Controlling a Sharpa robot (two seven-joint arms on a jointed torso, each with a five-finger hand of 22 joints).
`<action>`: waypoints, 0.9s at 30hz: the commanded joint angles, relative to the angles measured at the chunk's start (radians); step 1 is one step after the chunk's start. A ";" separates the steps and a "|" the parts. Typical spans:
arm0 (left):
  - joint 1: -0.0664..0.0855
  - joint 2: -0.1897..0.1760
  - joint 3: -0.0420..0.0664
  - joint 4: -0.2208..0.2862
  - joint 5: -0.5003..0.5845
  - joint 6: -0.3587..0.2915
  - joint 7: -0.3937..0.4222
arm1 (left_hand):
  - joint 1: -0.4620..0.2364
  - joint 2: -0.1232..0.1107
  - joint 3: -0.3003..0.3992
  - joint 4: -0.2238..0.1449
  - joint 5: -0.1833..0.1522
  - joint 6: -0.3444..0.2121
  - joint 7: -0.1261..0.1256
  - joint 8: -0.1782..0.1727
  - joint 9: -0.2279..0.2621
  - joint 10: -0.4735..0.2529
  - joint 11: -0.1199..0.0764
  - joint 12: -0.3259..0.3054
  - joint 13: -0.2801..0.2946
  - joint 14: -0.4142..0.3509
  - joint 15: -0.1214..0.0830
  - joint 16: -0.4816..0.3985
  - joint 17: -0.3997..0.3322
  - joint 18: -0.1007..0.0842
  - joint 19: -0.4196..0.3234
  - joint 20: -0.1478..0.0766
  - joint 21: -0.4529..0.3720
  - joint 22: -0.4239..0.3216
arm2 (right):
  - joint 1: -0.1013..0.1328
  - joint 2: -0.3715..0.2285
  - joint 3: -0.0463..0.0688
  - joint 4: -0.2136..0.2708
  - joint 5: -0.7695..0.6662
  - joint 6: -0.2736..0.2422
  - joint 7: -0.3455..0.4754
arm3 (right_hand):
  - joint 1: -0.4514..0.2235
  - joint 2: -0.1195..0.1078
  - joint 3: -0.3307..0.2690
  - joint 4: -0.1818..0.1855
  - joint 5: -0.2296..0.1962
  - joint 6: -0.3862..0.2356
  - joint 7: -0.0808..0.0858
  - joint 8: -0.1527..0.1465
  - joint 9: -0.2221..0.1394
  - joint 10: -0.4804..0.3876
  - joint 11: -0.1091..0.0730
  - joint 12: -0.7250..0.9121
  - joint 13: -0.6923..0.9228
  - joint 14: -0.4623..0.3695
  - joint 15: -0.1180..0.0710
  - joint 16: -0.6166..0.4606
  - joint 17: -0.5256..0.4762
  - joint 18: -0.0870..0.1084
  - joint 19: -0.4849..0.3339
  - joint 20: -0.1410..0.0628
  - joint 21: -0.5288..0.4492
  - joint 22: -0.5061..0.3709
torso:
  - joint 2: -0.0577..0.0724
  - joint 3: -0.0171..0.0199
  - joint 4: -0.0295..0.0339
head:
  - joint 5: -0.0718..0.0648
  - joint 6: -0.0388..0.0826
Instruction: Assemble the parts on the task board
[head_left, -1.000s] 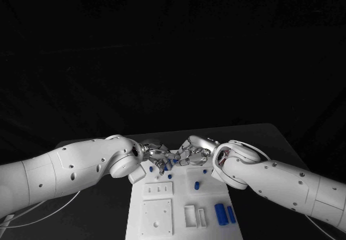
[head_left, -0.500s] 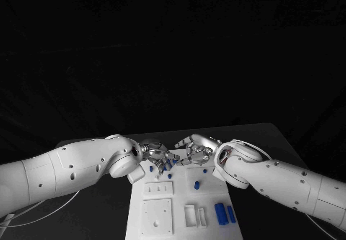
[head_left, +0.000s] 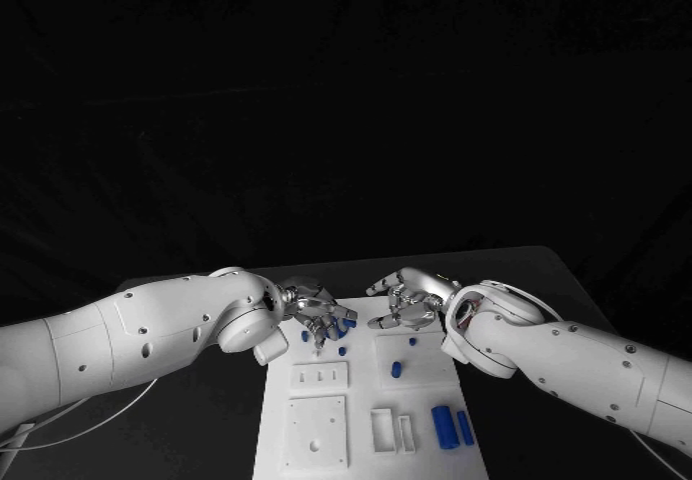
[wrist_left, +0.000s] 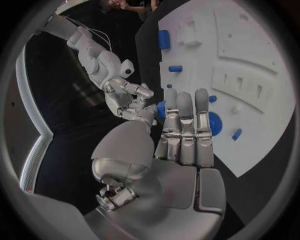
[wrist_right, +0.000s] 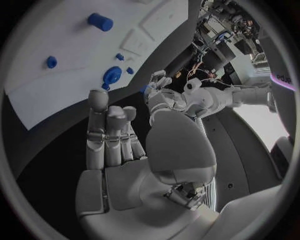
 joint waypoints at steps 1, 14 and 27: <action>0.000 -0.007 0.000 0.005 -0.042 0.020 -0.050 | -0.007 -0.007 0.124 -0.133 0.015 0.079 -0.052 -0.036 -0.002 0.023 -0.002 -0.029 -0.007 0.013 0.000 -0.014 0.007 -0.010 0.012 -0.001 -0.010 0.004 | -0.002 -0.017 0.000 -0.003 0.042 -0.032 0.027 | -0.001 0.016 0.000 -0.010 0.016 0.036 -0.003 -0.001 0.003 0.001 -0.004 0.004 0.000 -0.003 -0.006 0.002 0.001 0.005 0.017 0.005 0.002 0.046 | -0.001 0.0008 -0.0001 | 0.005 -0.004; 0.000 -0.058 -0.017 0.069 -0.224 -0.009 -0.207 | -0.024 -0.016 0.120 -0.166 0.040 0.174 -0.060 -0.188 0.061 0.097 -0.011 -0.130 0.023 0.071 -0.009 -0.099 0.070 -0.014 0.052 -0.011 -0.054 0.028 | -0.004 -0.063 0.001 -0.054 0.239 -0.142 0.090 | -0.041 0.043 0.062 -0.077 0.018 0.197 -0.016 0.005 0.011 -0.016 -0.015 -0.047 -0.060 -0.012 -0.014 -0.042 -0.035 0.000 0.013 -0.004 -0.097 0.022 | -0.002 0.0029 -0.0009 | 0.025 -0.035; -0.017 -0.094 -0.022 0.140 -0.393 -0.105 -0.312 | -0.026 -0.030 0.117 -0.173 0.058 0.215 -0.066 -0.244 0.075 0.126 -0.016 -0.160 0.040 0.098 -0.015 -0.131 0.110 -0.015 0.073 -0.017 -0.069 0.049 | -0.004 -0.072 0.001 -0.063 0.272 -0.174 0.104 | -0.060 0.044 0.077 -0.102 0.037 0.201 -0.017 0.005 0.011 -0.018 -0.016 -0.044 -0.074 -0.014 -0.015 -0.052 -0.045 -0.001 0.019 -0.004 -0.126 0.023 | -0.002 0.0019 0.0009 | 0.042 -0.067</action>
